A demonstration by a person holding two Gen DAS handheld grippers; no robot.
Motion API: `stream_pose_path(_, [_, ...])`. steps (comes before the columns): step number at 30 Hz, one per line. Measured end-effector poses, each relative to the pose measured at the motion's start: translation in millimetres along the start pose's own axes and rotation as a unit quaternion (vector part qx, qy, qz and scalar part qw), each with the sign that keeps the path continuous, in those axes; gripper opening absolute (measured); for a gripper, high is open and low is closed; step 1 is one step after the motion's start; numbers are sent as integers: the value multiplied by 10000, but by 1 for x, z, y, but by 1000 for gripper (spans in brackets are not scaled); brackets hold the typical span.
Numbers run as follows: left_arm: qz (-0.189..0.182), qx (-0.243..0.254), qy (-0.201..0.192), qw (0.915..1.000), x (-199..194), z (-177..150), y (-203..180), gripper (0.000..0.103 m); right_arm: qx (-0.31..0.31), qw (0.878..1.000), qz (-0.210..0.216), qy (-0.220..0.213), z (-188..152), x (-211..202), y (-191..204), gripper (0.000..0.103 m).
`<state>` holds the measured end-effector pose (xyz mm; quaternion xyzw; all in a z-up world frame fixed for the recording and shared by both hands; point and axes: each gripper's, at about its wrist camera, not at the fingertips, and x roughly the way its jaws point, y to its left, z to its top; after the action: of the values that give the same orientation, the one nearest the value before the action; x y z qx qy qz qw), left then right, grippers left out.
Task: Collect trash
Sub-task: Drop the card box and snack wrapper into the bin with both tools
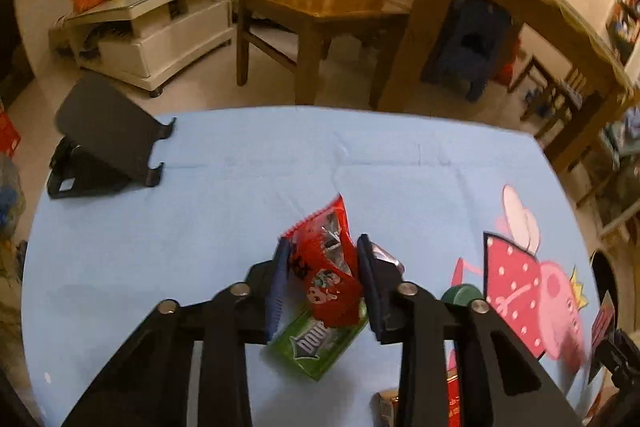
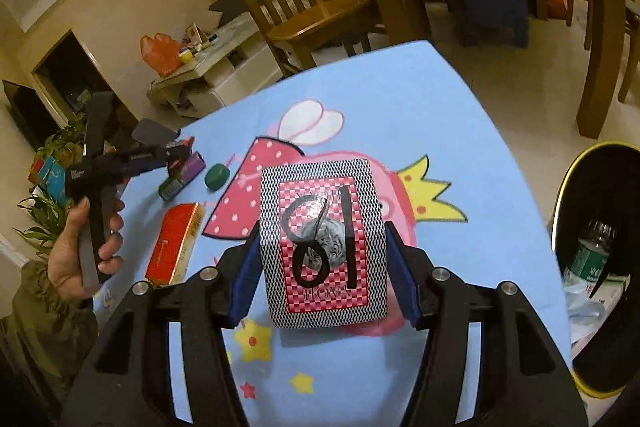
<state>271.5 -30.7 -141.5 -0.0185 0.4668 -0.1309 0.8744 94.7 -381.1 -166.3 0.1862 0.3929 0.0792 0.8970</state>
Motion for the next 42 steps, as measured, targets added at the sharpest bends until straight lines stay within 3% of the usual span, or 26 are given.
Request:
stream_pose_path(6, [43, -242, -526, 9983, -50, -25, 19, 27, 59, 9997, -119, -180, 4, -10, -4, 56])
stream_pose_path(9, [-82, -229, -582, 9980, -72, -45, 14, 27, -61, 9976, -492, -483, 7, -27, -8, 56])
stream_pose_path(11, [-178, -45, -587, 9981, -86, -65, -3, 27, -18, 9958, -698, -585, 8, -36, -17, 56])
stream_pose_path(15, [-508, 277, -531, 9969, -102, -90, -39, 28, 397, 9931, -1071, -264, 2, -36, -56, 56])
stream_pose_path(18, [-959, 558, -379, 9931, -110, -104, -77, 28, 672, 9867, -1369, -560, 1, -61, -83, 56])
stream_pose_path(23, [-1537, 1185, -219, 9807, -115, -114, -155, 28, 1126, 9683, -1989, -1006, -11, -109, -129, 56])
stream_pose_path(28, [-1811, 1794, -93, 9669, -108, -127, -236, 28, 1869, 9548, -2233, -597, -29, -111, -179, 59])
stream_pose_path(30, [-1933, 1954, -2, 9615, -102, -131, -264, 29, 2156, 9506, -2142, -636, -32, -116, -192, 77])
stream_pose_path(32, [-2039, 2123, 101, 9557, -95, -138, -290, 29, 2362, 9414, -2217, -943, -33, -133, -200, 84])
stream_pose_path(39, [-2356, 2660, 297, 9343, -72, -149, -362, 30, 2785, 9172, -2039, -1990, -42, -185, -211, 87])
stream_pose_path(42, [-2353, 2814, 362, 9296, -60, -148, -385, 31, 2944, 9022, -2000, -2438, -46, -207, -215, 89])
